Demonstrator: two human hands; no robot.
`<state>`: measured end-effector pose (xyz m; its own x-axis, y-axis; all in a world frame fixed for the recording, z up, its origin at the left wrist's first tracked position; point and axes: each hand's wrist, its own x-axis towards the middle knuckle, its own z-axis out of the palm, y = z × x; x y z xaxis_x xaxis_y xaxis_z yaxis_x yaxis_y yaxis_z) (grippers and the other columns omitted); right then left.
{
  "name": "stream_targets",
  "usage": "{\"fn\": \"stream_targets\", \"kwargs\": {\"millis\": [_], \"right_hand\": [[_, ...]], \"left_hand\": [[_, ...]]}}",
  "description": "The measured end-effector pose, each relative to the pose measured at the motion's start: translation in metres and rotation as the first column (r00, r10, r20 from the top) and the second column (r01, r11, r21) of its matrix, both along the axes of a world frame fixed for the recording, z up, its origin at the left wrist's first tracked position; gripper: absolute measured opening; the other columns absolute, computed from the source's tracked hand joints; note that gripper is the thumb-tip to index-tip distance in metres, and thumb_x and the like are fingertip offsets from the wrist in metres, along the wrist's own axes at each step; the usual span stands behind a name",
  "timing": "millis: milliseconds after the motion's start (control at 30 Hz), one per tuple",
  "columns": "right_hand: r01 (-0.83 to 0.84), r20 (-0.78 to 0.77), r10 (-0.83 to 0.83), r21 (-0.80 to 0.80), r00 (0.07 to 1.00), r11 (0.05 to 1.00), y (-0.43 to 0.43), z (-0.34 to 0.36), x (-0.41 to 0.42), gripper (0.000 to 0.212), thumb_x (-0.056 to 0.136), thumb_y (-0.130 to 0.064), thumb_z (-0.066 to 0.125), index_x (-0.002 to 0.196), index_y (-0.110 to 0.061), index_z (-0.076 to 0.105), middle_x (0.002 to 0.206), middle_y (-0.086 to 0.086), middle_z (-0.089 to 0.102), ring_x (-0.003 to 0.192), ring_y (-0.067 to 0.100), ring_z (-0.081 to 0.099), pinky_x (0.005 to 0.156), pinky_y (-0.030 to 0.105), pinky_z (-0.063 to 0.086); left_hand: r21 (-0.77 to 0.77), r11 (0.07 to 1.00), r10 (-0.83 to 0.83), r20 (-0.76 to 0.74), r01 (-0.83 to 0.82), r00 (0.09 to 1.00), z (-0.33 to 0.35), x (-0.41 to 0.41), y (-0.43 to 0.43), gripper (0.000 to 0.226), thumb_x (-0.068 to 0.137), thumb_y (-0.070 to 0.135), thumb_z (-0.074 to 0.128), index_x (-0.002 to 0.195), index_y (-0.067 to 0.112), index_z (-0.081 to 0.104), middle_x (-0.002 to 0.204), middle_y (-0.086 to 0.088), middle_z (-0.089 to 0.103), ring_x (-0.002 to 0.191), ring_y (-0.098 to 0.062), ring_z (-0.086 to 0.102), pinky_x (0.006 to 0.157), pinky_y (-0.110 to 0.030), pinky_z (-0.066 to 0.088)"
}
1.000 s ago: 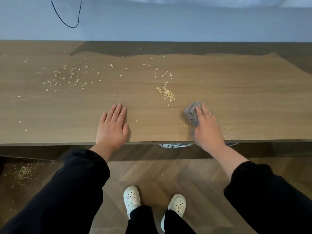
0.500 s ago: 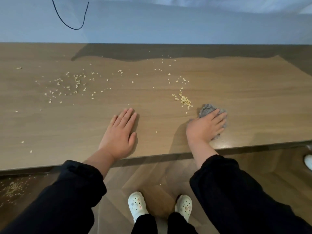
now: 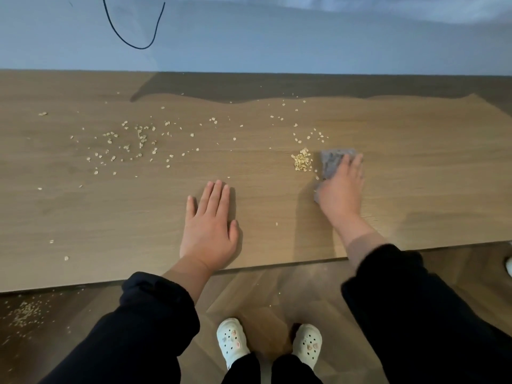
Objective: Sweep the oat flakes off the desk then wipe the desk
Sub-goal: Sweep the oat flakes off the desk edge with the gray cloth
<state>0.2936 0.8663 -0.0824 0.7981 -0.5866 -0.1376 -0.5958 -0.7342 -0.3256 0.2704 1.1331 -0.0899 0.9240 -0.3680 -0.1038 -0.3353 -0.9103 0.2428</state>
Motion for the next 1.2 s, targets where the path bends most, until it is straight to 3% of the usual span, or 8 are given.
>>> {"fn": "stream_targets", "kwargs": {"millis": [167, 267, 467, 600, 800, 933, 1067, 1200], "right_hand": [[0.202, 0.059, -0.199, -0.056, 0.978, 0.978, -0.05, 0.001, -0.026, 0.078, 0.089, -0.01, 0.053, 0.153, -0.001, 0.009, 0.161, 0.021, 0.004, 0.148, 0.035, 0.007, 0.121, 0.049, 0.007], [0.273, 0.049, -0.269, -0.093, 0.962, 0.958, -0.033, -0.001, -0.002, 0.08, 0.088, -0.015, 0.055, 0.153, -0.001, 0.009, 0.161, 0.02, 0.004, 0.148, 0.036, 0.008, 0.121, 0.049, 0.007], [-0.013, 0.066, 0.019, -0.088, 0.998, 0.996, 0.026, -0.012, 0.014, 0.082, 0.091, -0.012, 0.054, 0.155, -0.009, 0.003, 0.162, 0.013, -0.005, 0.149, 0.032, 0.0, 0.122, 0.043, 0.0], [-0.188, 0.077, 0.199, -0.125, 0.977, 0.974, 0.002, -0.012, -0.004, 0.078, 0.09, -0.003, 0.048, 0.155, -0.009, 0.005, 0.163, 0.011, -0.004, 0.15, 0.027, 0.001, 0.123, 0.041, 0.003], [0.074, 0.063, -0.066, -0.124, 0.996, 0.989, -0.08, -0.005, -0.008, 0.072, 0.089, -0.008, 0.048, 0.153, -0.004, 0.015, 0.161, 0.017, 0.009, 0.148, 0.033, 0.013, 0.12, 0.048, 0.014], [0.064, 0.033, -0.062, -0.086, 0.998, 0.994, -0.087, 0.003, 0.044, 0.072, 0.091, -0.015, 0.051, 0.153, -0.006, 0.016, 0.161, 0.016, 0.009, 0.148, 0.034, 0.012, 0.12, 0.048, 0.012], [-0.167, 0.033, 0.17, -0.072, 0.985, 0.983, -0.069, 0.004, 0.087, 0.073, 0.091, -0.012, 0.052, 0.154, -0.009, 0.015, 0.162, 0.014, 0.006, 0.148, 0.034, 0.009, 0.121, 0.049, 0.01], [-0.505, 0.038, 0.508, -0.067, 0.86, 0.86, -0.051, 0.001, 0.089, 0.073, 0.091, -0.005, 0.048, 0.155, -0.012, 0.013, 0.163, 0.01, 0.002, 0.149, 0.029, 0.004, 0.122, 0.045, 0.005]], "left_hand": [[0.05, 0.999, -0.014, -0.004, 0.014, 1.0, -0.002, 0.001, -0.002, 0.076, 0.086, 0.043, 0.012, 0.153, 0.007, 0.014, 0.161, -0.008, 0.008, 0.149, -0.021, -0.001, 0.118, -0.049, 0.003], [0.063, 0.998, -0.018, -0.011, 0.019, 1.0, -0.003, 0.001, -0.002, 0.076, 0.086, 0.044, 0.011, 0.153, 0.007, 0.013, 0.161, -0.008, 0.005, 0.149, -0.021, -0.003, 0.118, -0.048, 0.001], [0.071, 0.997, -0.006, -0.019, 0.007, 1.0, -0.001, 0.001, -0.002, 0.076, 0.087, 0.044, 0.011, 0.153, 0.007, 0.011, 0.161, -0.007, 0.002, 0.148, -0.019, -0.006, 0.12, -0.047, 0.0], [0.069, 0.992, 0.108, 0.014, -0.108, 0.994, 0.004, -0.004, -0.002, 0.074, 0.089, 0.043, 0.016, 0.153, 0.008, 0.004, 0.161, -0.006, -0.003, 0.148, -0.019, -0.011, 0.118, -0.047, -0.005], [0.102, 0.929, 0.363, -0.051, -0.356, 0.93, 0.001, 0.002, -0.014, 0.067, 0.099, 0.038, 0.022, 0.153, 0.008, -0.003, 0.161, -0.005, -0.012, 0.147, -0.017, -0.016, 0.12, -0.046, -0.004], [0.113, 0.896, 0.437, -0.037, -0.43, 0.899, 0.0, 0.006, -0.024, 0.067, 0.098, 0.039, 0.022, 0.153, 0.009, -0.003, 0.161, -0.004, -0.011, 0.147, -0.016, -0.015, 0.119, -0.046, -0.003], [0.133, 0.888, 0.445, -0.013, -0.44, 0.895, -0.001, 0.005, -0.025, 0.068, 0.097, 0.041, 0.021, 0.153, 0.01, -0.002, 0.162, -0.003, -0.009, 0.148, -0.016, -0.013, 0.119, -0.045, -0.003], [0.124, 0.882, 0.457, 0.004, -0.454, 0.89, 0.0, 0.005, -0.027, 0.067, 0.098, 0.039, 0.026, 0.154, 0.011, 0.002, 0.162, -0.003, -0.005, 0.148, -0.016, -0.01, 0.12, -0.045, -0.001]]}}
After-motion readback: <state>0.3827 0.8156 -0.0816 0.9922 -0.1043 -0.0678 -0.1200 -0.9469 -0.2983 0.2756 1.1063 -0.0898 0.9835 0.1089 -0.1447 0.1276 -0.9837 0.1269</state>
